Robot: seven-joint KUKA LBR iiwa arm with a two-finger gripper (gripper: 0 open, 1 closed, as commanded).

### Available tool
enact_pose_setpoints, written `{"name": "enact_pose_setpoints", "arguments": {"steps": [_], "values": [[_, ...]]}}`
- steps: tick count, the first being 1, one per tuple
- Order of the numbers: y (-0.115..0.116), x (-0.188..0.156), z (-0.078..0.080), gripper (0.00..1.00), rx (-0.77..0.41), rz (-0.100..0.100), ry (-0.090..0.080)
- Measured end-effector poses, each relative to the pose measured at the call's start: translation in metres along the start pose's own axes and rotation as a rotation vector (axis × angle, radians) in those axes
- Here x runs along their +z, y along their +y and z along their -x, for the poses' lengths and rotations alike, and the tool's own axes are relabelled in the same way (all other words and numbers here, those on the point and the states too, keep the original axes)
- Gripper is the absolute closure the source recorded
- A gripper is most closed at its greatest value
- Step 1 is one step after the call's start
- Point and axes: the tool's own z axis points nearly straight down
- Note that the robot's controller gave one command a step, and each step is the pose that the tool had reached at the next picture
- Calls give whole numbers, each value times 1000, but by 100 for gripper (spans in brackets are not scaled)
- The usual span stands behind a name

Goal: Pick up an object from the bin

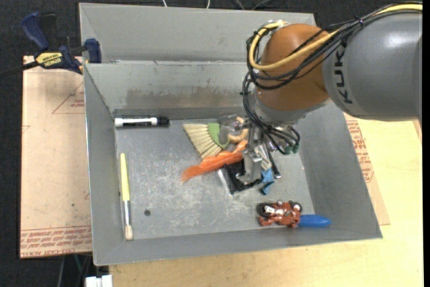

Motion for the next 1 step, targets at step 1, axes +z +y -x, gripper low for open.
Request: {"name": "enact_pose_setpoints", "arguments": {"steps": [1], "values": [[1, 18, 27, 0, -123, -3, -10]]}}
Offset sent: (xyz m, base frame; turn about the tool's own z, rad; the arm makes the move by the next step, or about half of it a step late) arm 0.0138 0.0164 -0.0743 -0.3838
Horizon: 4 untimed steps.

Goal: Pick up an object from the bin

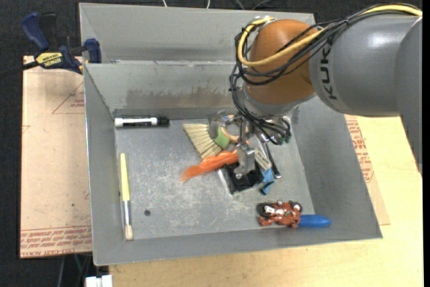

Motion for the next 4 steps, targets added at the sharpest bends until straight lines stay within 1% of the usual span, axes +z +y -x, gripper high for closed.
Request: {"name": "enact_pose_setpoints", "arguments": {"steps": [1, 2, 3, 4], "values": [[10, 51, -6, 0, -255, 0, -1], [19, 55, 1, 100, -151, -2, -9], [20, 55, 1, 100, -151, -1, -9], [21, 37, 0, 100, -150, 2, -3]]}}
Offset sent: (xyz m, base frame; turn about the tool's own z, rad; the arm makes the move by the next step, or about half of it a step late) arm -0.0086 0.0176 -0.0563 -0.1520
